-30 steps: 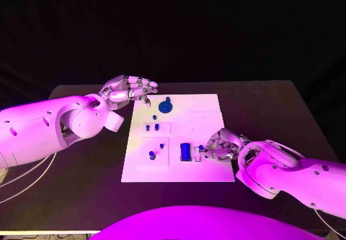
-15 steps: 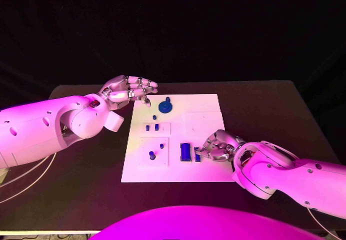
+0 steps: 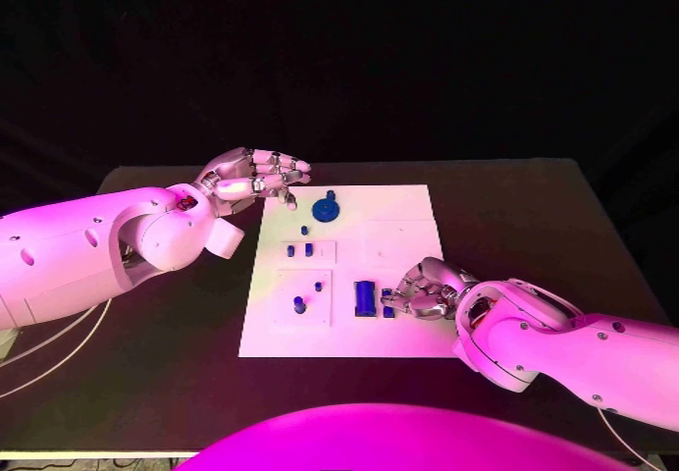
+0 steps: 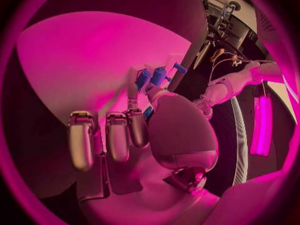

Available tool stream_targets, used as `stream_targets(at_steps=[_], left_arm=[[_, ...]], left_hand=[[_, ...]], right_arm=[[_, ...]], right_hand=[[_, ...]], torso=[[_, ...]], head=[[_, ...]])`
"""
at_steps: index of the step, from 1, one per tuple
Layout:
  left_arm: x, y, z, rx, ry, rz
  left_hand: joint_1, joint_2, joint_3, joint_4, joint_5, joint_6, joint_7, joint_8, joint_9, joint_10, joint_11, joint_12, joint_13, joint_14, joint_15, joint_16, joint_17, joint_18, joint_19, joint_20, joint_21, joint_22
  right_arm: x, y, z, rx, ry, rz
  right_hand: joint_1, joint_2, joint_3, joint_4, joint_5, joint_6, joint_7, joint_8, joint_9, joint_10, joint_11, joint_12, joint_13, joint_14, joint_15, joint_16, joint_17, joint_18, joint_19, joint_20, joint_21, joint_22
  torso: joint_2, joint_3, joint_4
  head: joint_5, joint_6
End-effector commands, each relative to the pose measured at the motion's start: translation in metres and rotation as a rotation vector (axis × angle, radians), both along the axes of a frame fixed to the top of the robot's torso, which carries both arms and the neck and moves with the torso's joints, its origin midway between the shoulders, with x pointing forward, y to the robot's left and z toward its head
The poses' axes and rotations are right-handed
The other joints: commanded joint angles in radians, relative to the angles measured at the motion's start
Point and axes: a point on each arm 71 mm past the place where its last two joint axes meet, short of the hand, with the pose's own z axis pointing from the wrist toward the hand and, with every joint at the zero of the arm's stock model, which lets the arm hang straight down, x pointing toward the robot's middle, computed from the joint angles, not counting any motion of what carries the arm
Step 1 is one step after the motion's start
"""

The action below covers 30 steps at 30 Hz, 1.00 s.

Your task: Assemble the parts on the task board

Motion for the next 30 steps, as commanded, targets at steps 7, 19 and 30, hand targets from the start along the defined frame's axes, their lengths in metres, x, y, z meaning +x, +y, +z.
stream_targets(at_steps=[7,19,30], left_arm=[[-0.0009,-0.0015,0.0006,-0.01,0.004,-0.014],[-0.0002,-0.0007,0.0002,-0.007,0.005,-0.01],[-0.0001,-0.0011,0.0001,-0.006,0.006,-0.01]], left_hand=[[0.011,-0.001,0.0,-0.005,-0.001,0.001,0.001,0.005,0.001,0.004,0.004,-0.003,-0.001,-0.004,0.001,-0.006,0.001,0.014,0.007,0.001,-0.004,-0.001],[0.01,0.0,0.0,-0.003,-0.001,0.001,0.001,0.005,0.001,0.004,0.004,-0.003,-0.002,-0.003,0.001,-0.006,0.002,0.014,0.007,0.001,-0.004,-0.001],[0.009,0.002,0.0,-0.002,-0.001,0.001,0.001,0.005,0.001,0.004,0.004,-0.003,-0.002,-0.003,0.001,-0.006,0.002,0.014,0.008,0.001,-0.004,-0.001]], right_arm=[[-0.0012,-0.0046,-0.0014,-0.029,-0.01,0.038],[-0.0014,-0.0055,-0.0036,-0.023,-0.007,0.053],[0.0037,-0.0052,-0.0084,-0.035,0.001,0.055]], right_hand=[[0.046,-0.037,0.025,-0.033,-0.004,-0.007,-0.005,0.012,0.006,0.032,-0.009,0.002,0.166,0.095,-0.009,0.003,0.202,-0.019,0.095,-0.011,0.001,0.249],[-0.006,-0.073,-0.006,0.008,-0.006,-0.005,0.001,0.018,0.009,0.032,-0.003,0.001,0.167,0.094,-0.005,0.001,0.2,-0.019,0.094,-0.008,-0.003,0.248],[-0.022,-0.067,-0.027,0.012,-0.005,-0.007,0.0,0.021,0.012,0.033,-0.004,0.001,0.167,0.095,-0.005,0.002,0.202,-0.019,0.094,-0.007,-0.001,0.249]], torso=[[0.0,0.001,-0.0009],[0.0,0.0019,-0.0003],[0.001,0.0004,0.0006]], head=[[0.003,0.0],[0.002,0.0],[0.001,0.0]])
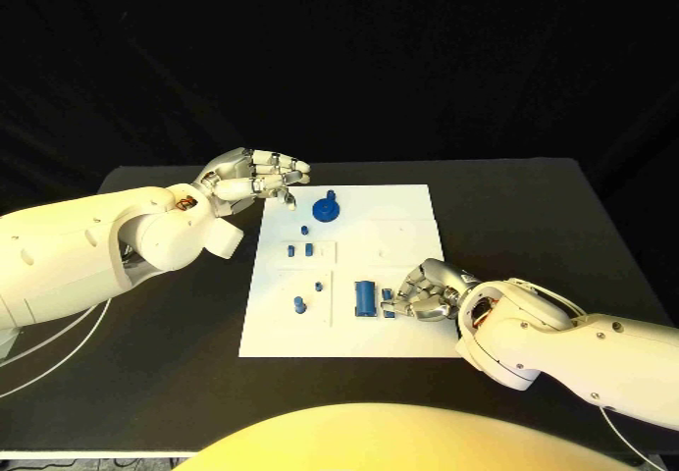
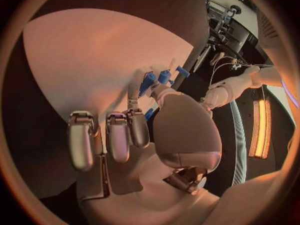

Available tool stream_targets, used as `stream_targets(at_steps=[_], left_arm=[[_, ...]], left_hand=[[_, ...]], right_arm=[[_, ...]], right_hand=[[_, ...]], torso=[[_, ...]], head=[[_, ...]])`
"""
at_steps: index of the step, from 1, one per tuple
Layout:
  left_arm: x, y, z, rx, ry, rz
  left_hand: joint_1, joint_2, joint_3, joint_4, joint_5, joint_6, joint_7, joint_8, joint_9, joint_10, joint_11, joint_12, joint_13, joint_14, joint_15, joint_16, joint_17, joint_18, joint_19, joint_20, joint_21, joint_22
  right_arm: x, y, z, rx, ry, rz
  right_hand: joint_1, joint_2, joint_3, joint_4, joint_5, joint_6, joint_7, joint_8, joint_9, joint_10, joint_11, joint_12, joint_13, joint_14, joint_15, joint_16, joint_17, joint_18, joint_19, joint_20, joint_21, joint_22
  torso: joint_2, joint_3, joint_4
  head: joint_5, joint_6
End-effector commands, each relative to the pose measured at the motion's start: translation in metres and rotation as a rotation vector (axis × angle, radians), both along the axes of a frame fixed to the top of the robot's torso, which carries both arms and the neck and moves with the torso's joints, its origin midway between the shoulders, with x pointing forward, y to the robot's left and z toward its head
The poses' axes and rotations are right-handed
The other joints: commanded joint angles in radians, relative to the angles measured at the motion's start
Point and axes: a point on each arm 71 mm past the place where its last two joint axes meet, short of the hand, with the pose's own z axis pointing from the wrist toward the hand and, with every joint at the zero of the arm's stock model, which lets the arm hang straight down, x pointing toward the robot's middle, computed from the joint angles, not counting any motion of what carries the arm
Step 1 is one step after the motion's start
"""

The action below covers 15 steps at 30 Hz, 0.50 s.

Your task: Assemble the parts on the task board

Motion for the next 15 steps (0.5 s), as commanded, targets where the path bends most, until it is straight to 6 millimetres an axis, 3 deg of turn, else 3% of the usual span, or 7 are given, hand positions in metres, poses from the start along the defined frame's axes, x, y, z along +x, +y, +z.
stream_targets(at_steps=[1,15], left_arm=[[0.0,-0.002,0.001,-0.011,0.001,-0.012],[0.0,-0.003,0.0,-0.011,0.0,-0.012]], left_hand=[[0.009,0.002,0.0,-0.002,-0.001,0.001,0.001,0.005,0.001,0.004,0.004,-0.003,-0.001,-0.003,0.001,-0.006,0.001,0.014,0.008,0.001,-0.004,-0.001],[0.009,0.002,0.0,-0.002,-0.001,0.001,0.001,0.005,0.001,0.004,0.004,-0.003,-0.001,-0.003,0.001,-0.006,0.001,0.014,0.008,0.001,-0.004,-0.001]], right_arm=[[0.001,0.0,-0.003,-0.015,0.007,0.027],[0.013,-0.006,-0.007,-0.039,-0.035,0.022]], right_hand=[[0.001,0.0,-0.006,-0.006,-0.005,-0.003,0.003,0.006,0.002,0.035,0.0,0.001,0.167,0.091,-0.001,0.002,0.202,-0.019,0.098,-0.004,-0.001,0.249],[0.035,-0.001,-0.013,-0.011,-0.006,-0.001,0.001,0.012,0.006,0.036,-0.003,0.002,0.169,0.092,-0.003,0.004,0.205,-0.02,0.098,-0.005,0.004,0.25]], torso=[[0.0,-0.0012,0.0001],[-0.001,-0.0008,-0.0014]], head=[[0.001,0.0],[0.002,0.0]])
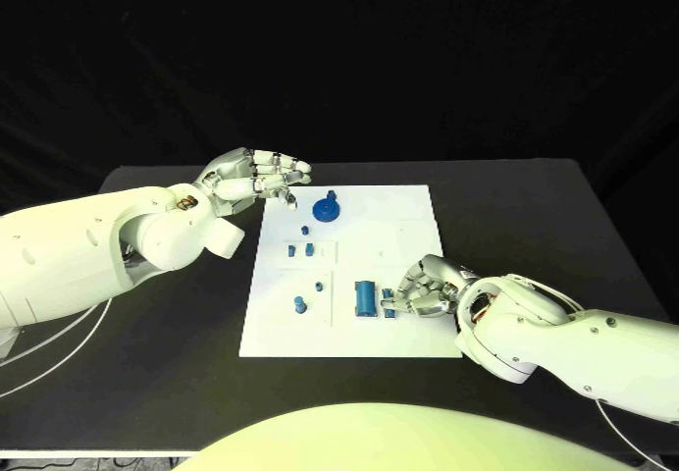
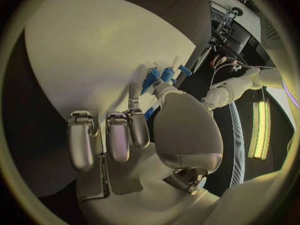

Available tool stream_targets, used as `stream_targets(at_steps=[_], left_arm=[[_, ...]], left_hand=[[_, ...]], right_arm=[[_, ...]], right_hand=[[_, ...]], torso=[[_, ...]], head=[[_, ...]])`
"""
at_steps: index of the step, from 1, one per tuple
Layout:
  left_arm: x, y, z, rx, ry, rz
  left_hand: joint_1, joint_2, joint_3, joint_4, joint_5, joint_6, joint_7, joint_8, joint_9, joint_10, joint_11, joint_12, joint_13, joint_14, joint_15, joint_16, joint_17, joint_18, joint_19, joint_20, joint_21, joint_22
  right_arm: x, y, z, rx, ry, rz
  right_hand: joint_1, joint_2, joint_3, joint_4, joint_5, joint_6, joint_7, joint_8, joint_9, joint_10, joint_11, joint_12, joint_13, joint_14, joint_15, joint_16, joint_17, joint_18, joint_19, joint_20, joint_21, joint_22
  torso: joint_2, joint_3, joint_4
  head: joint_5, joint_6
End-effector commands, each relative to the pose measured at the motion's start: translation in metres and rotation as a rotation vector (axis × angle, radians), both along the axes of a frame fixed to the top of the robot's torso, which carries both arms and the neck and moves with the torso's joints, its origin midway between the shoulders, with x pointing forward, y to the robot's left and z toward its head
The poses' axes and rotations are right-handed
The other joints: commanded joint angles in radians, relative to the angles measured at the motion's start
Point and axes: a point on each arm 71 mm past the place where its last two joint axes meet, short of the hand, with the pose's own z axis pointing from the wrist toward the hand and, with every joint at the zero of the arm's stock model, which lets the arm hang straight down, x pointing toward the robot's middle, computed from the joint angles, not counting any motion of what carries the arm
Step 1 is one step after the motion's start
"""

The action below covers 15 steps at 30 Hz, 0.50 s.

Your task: Assemble the parts on the task board

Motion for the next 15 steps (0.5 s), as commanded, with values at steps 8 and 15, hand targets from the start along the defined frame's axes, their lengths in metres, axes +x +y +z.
stream_targets(at_steps=[8,15], left_arm=[[0.0001,-0.0027,0.0006,-0.012,-0.002,-0.011],[0.0003,-0.0028,0.0005,-0.011,-0.001,-0.011]], left_hand=[[0.009,0.003,0.001,-0.002,-0.001,0.001,0.001,0.005,0.001,0.004,0.004,-0.003,-0.002,-0.003,0.001,-0.006,0.001,0.014,0.008,0.001,-0.004,-0.001],[0.009,0.003,0.001,-0.002,-0.001,0.001,0.001,0.005,0.001,0.004,0.004,-0.003,-0.002,-0.003,0.001,-0.006,0.001,0.014,0.008,0.001,-0.004,-0.001]], right_arm=[[0.0071,-0.0044,-0.0055,-0.034,-0.032,0.015],[0.0085,-0.0035,-0.0044,-0.023,-0.055,0.024]], right_hand=[[0.019,-0.014,-0.028,0.004,-0.002,0.0,0.0,0.008,0.004,0.036,-0.003,0.004,0.17,0.092,-0.004,0.004,0.206,-0.02,0.099,-0.005,0.006,0.251],[0.041,-0.02,-0.044,0.002,-0.002,0.0,-0.001,0.012,0.007,0.038,-0.005,0.006,0.171,0.092,-0.005,0.004,0.206,-0.02,0.098,-0.006,0.006,0.251]], torso=[[0.001,0.0005,-0.0005],[0.001,0.0009,-0.0003]], head=[[-0.002,0.0],[-0.001,0.0]])
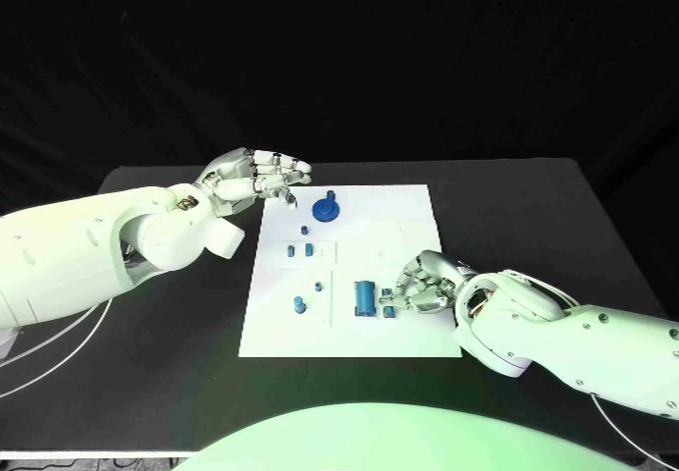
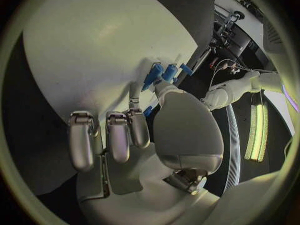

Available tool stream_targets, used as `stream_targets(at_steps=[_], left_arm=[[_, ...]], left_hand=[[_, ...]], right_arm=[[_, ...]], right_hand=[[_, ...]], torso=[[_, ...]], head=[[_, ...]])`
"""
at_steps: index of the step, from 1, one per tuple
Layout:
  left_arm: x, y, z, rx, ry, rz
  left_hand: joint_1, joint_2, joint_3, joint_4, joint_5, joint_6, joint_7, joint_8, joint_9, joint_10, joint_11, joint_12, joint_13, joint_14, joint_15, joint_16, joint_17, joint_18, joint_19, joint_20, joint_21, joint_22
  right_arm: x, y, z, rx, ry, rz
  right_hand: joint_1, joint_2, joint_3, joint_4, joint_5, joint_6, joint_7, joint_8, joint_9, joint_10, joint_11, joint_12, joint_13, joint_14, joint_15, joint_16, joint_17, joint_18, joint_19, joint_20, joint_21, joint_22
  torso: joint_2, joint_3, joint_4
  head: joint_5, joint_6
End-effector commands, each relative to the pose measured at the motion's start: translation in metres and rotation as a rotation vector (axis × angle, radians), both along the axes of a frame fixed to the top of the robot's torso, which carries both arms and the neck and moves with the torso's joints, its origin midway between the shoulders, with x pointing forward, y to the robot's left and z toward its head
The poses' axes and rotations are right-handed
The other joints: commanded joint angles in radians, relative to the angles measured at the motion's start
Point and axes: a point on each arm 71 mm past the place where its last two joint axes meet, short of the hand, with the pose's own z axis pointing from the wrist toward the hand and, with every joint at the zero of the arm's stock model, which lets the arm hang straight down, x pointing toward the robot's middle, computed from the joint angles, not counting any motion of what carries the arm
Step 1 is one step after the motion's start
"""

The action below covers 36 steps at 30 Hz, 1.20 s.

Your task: Assemble the parts on the task board

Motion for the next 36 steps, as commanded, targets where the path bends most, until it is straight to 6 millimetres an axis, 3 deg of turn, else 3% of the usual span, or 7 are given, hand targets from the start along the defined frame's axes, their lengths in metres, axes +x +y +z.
stream_targets(at_steps=[1,5,13,19,31,36], left_arm=[[0.0,-0.002,0.001,-0.011,-0.001,-0.009],[0.0,-0.001,0.001,-0.01,-0.001,-0.009],[0.0,-0.001,0.0,-0.01,-0.001,-0.008],[0.0,-0.001,0.0,-0.009,0.001,-0.009],[0.0,0.001,0.0,-0.006,0.002,-0.003],[0.0,0.001,0.0,-0.006,0.001,-0.003]], left_hand=[[0.009,0.003,0.001,-0.002,-0.001,0.002,0.001,0.005,0.001,0.004,0.004,-0.003,-0.002,-0.003,0.001,-0.006,0.001,0.014,0.008,0.001,-0.004,-0.001],[0.009,0.003,0.001,-0.002,-0.001,0.002,0.001,0.005,0.001,0.004,0.004,-0.003,-0.002,-0.003,0.001,-0.006,0.001,0.014,0.008,0.001,-0.004,-0.001],[0.009,0.003,0.001,-0.002,-0.001,0.002,0.001,0.005,0.001,0.004,0.004,-0.003,-0.002,-0.003,0.001,-0.006,0.001,0.014,0.008,0.001,-0.004,-0.001],[0.009,0.003,0.001,-0.002,-0.001,0.002,0.001,0.005,0.001,0.004,0.004,-0.003,-0.002,-0.003,0.001,-0.006,0.001,0.014,0.008,0.001,-0.004,-0.001],[0.01,0.005,0.001,-0.001,-0.001,0.002,0.001,0.005,0.001,0.004,0.004,-0.003,-0.002,-0.003,0.001,-0.006,0.001,0.014,0.008,0.001,-0.004,-0.002],[0.01,0.005,0.001,-0.001,-0.001,0.002,0.001,0.005,0.001,0.004,0.004,-0.003,-0.002,-0.003,0.001,-0.006,0.001,0.014,0.008,0.001,-0.004,-0.002]], right_arm=[[0.001,-0.005,-0.003,-0.013,-0.017,-0.002],[0.0,-0.004,0.001,0.036,-0.036,-0.008],[-0.005,-0.003,0.01,0.149,-0.082,-0.022],[-0.008,-0.007,0.013,0.165,-0.074,-0.024],[-0.021,-0.021,0.003,0.078,0.044,0.026],[-0.026,-0.02,0.002,0.078,0.054,0.03]], right_hand=[[0.013,0.0,-0.012,0.002,0.0,-0.002,0.0,0.007,0.001,0.038,-0.005,0.006,0.172,0.092,-0.005,0.004,0.206,-0.02,0.098,-0.006,0.005,0.251],[-0.005,0.005,-0.041,0.012,0.0,-0.002,0.002,0.008,0.002,0.037,-0.004,0.004,0.171,0.092,-0.004,0.004,0.206,-0.02,0.098,-0.006,0.003,0.25],[-0.068,0.048,-0.126,0.014,0.001,-0.006,0.0,0.013,0.003,0.037,-0.005,0.003,0.171,0.092,-0.005,0.004,0.206,-0.019,0.097,-0.006,-0.001,0.249],[-0.079,0.06,-0.155,0.013,0.001,-0.007,-0.001,0.015,0.004,0.037,-0.005,0.003,0.172,0.092,-0.005,0.003,0.205,-0.019,0.097,-0.007,-0.001,0.249],[0.03,0.064,-0.232,0.008,0.002,-0.013,0.0,0.017,0.004,0.035,-0.004,-0.004,0.17,0.091,-0.005,0.001,0.202,-0.018,0.097,-0.006,-0.003,0.248],[0.034,0.065,-0.234,0.008,0.002,-0.013,0.0,0.017,0.003,0.035,-0.004,-0.004,0.17,0.091,-0.005,0.002,0.203,-0.018,0.097,-0.006,-0.003,0.248]], torso=[[0.0,0.0,-0.0006],[0.0,0.0005,-0.0007],[0.0,0.0004,-0.001],[0.0,-0.0002,-0.0005],[-0.001,-0.0007,-0.0013],[-0.001,-0.0003,-0.0017]], head=[[0.002,0.0],[0.003,0.0],[0.002,0.0],[0.002,0.0],[0.005,0.0],[0.005,0.0]])
